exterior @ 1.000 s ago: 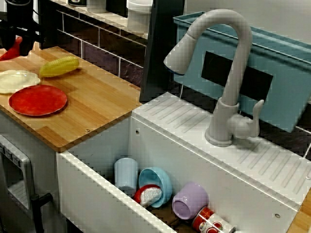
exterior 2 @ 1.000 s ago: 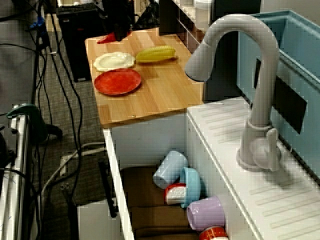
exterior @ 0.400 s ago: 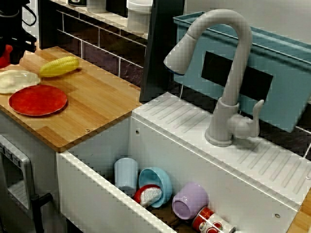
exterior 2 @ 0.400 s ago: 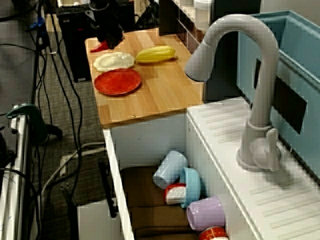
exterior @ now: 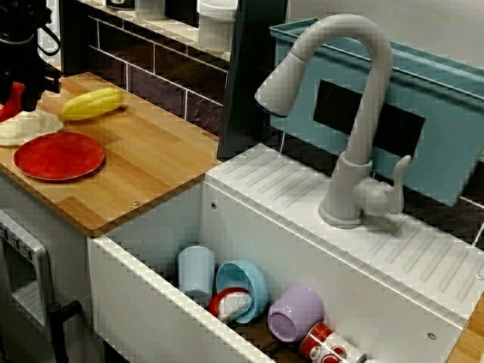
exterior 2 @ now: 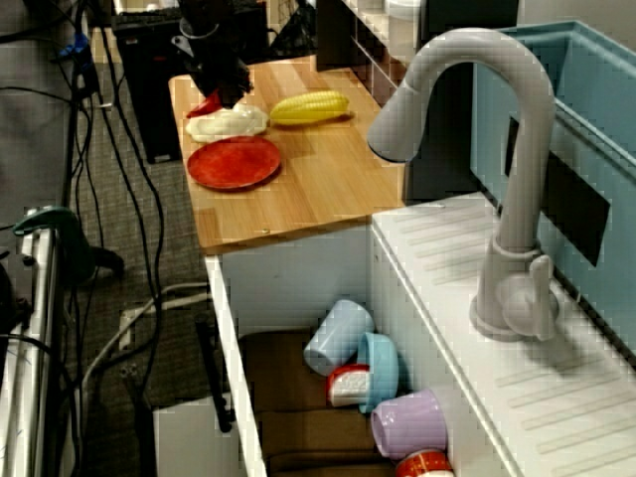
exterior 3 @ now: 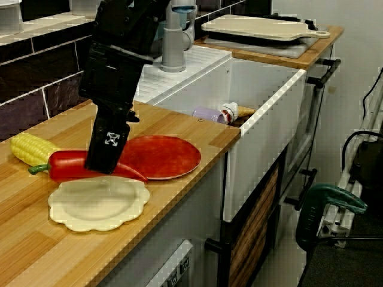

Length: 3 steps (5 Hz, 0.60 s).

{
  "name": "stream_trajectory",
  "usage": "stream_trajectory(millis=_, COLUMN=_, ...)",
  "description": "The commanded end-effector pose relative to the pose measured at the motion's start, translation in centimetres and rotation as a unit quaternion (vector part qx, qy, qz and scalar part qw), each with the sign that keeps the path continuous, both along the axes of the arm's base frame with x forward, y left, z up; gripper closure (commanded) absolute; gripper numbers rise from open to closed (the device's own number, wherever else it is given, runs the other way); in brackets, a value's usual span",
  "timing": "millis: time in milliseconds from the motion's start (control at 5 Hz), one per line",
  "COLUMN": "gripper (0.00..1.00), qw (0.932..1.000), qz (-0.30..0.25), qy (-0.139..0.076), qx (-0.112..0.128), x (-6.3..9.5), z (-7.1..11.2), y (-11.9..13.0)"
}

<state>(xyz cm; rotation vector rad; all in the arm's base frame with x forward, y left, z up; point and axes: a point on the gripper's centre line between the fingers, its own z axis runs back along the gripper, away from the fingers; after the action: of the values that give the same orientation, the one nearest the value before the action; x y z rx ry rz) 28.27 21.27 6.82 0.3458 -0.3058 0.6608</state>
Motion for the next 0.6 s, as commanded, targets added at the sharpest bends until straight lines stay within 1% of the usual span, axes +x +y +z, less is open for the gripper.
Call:
stream_trajectory(millis=0, gripper=1.00, qw=0.9990, qz=-0.014, qy=-0.027, qx=0.032, x=-0.6, z=1.0, y=0.6)
stream_trajectory(millis=200, gripper=1.00, qw=0.9982, qz=-0.030, qy=-0.023, qx=0.047, x=-1.9, z=-0.1, y=0.3)
stream_trajectory(millis=400, gripper=1.00, qw=0.9983, qz=-0.028, qy=-0.023, qx=0.046, x=-2.1, z=0.0, y=0.5)
